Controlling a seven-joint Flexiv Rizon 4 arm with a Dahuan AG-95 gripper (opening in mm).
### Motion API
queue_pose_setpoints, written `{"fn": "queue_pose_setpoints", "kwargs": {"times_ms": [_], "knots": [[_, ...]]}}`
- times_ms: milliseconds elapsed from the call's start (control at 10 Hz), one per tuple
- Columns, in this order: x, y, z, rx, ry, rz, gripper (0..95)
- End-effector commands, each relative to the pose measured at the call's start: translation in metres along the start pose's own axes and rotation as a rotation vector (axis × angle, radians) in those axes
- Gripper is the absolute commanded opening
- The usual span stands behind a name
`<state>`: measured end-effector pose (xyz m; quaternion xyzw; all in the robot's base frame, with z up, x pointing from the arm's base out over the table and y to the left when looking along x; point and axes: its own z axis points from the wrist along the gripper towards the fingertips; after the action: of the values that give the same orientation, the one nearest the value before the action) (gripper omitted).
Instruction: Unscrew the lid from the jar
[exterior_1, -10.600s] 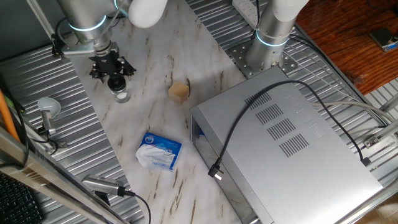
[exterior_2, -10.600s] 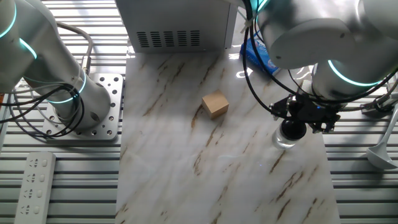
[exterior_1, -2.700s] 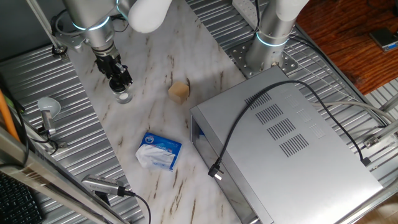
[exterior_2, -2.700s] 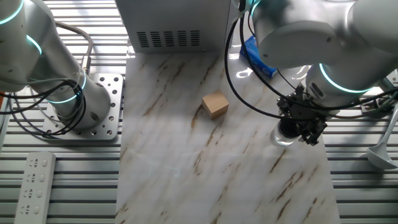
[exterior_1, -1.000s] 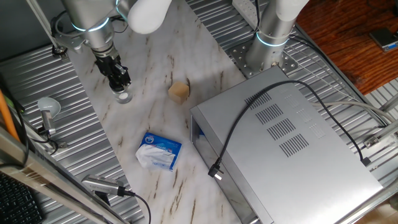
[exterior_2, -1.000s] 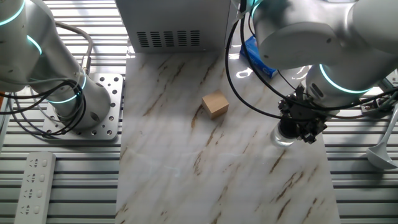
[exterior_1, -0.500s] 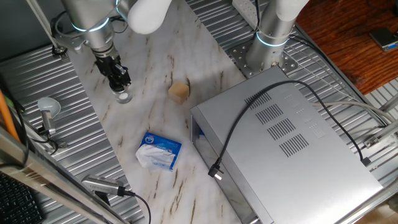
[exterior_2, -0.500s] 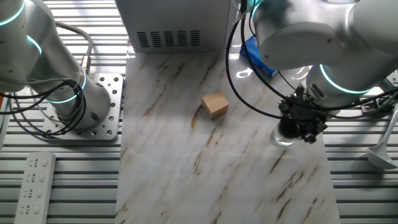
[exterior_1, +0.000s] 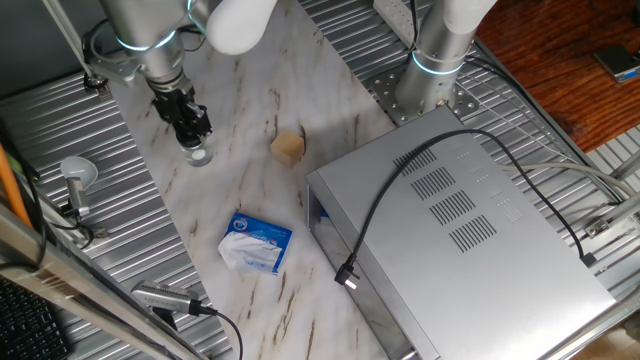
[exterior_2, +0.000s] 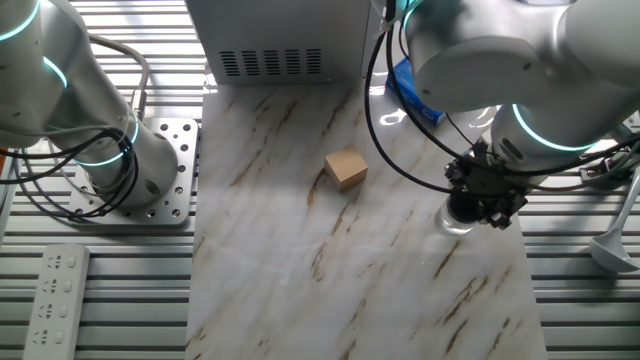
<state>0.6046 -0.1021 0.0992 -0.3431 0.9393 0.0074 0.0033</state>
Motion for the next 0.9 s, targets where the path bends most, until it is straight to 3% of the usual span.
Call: {"fn": "queue_pose_setpoints", "kwargs": {"times_ms": [100,900], "knots": [[0.0001,0.0001,0.0006,0.004,-0.002,-0.061,57.0],[0.0001,0.0,0.0008,0.008,-0.009,-0.278,57.0]]}}
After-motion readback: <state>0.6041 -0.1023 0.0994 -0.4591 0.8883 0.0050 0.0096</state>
